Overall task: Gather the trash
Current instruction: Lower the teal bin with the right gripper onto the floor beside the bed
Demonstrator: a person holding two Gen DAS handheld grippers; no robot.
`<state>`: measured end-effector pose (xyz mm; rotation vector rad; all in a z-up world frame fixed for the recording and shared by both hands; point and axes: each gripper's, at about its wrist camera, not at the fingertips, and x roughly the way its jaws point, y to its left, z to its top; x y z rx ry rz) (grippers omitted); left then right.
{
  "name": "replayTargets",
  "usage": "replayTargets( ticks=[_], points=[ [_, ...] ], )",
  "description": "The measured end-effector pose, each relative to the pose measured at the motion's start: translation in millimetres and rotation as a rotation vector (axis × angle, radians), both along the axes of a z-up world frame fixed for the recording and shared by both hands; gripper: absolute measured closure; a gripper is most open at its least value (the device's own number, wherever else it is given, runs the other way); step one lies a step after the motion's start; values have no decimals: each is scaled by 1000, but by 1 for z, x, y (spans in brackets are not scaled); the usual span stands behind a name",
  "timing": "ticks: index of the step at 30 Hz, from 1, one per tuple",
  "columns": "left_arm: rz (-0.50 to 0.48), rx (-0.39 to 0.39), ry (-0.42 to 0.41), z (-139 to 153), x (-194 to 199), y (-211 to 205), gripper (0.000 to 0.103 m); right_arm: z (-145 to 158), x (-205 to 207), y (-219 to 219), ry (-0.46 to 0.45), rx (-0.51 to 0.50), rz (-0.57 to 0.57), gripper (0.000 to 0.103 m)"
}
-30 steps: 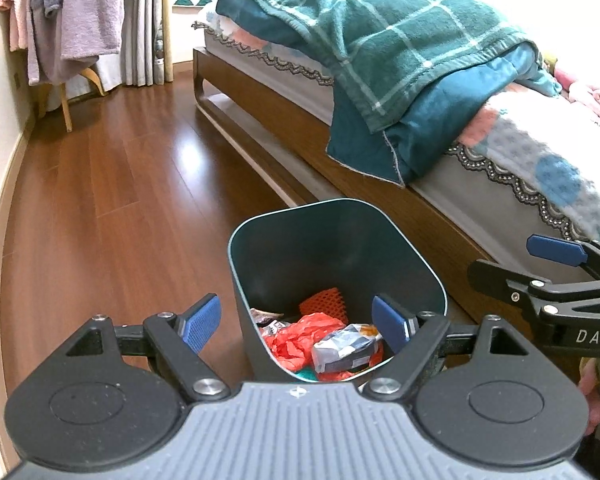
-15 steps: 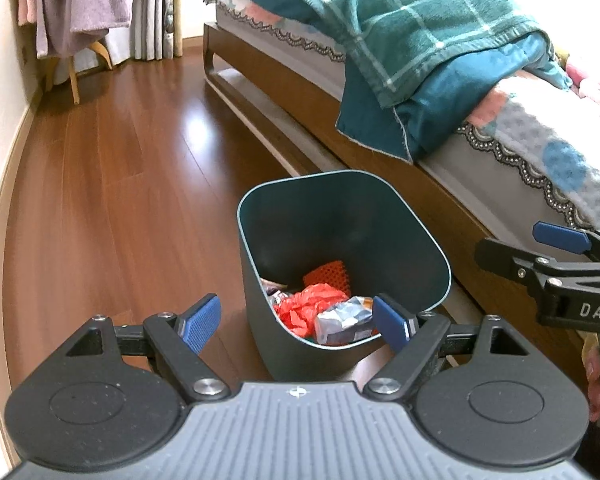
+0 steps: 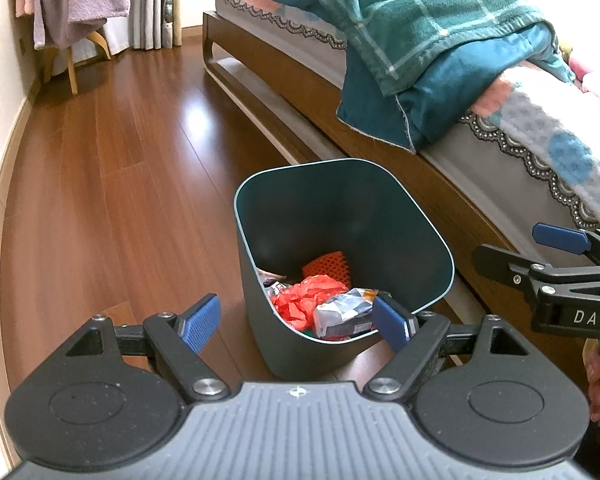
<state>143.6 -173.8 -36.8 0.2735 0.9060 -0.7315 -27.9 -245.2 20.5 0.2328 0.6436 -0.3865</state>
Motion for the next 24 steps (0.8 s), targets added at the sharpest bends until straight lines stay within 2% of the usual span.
replayTargets(
  ticks=[12, 24],
  points=[
    [-3, 13, -21, -4, 1, -7, 20, -3, 6, -3, 19, 9, 1, 0],
    [23, 20, 13, -14, 10, -6, 20, -6, 12, -2, 48, 3, 2, 0]
  ],
)
